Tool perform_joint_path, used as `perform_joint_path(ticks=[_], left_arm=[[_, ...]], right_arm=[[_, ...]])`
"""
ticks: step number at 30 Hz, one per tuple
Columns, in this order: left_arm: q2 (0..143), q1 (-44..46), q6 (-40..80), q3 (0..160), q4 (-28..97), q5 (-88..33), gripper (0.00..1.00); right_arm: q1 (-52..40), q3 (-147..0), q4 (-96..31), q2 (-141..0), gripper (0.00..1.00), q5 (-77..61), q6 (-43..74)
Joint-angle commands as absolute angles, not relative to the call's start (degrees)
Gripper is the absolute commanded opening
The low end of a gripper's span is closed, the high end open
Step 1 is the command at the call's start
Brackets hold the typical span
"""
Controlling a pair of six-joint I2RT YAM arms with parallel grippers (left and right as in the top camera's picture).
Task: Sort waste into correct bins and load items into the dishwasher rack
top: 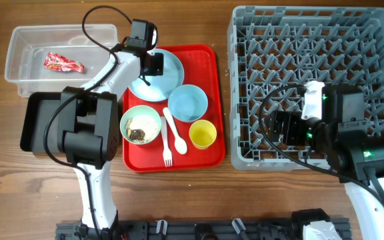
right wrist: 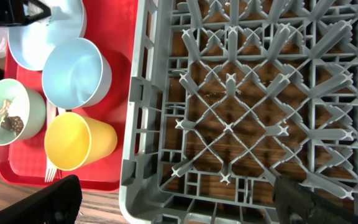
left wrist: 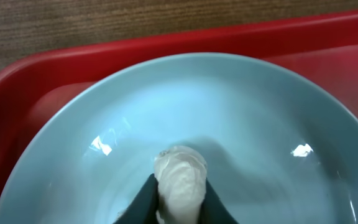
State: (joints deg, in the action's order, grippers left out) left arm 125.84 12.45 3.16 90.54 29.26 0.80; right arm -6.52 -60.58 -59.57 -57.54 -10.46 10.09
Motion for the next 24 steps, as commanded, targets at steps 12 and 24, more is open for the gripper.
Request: perform_joint_path(ticks=[12, 24], left_arm=[[104.42, 0.97, 10.15, 89.58, 36.67, 0.34, 0.11], [96.09, -1.58, 13.54, 89.58, 49.84, -0.58, 0.63]], right_arm=[[-6.35, -61.28, -60.16, -57.56, 1.0, -9.93, 10.48], [-6.35, -61.28, -60.55, -57.56, 1.0, -9.93, 10.52]])
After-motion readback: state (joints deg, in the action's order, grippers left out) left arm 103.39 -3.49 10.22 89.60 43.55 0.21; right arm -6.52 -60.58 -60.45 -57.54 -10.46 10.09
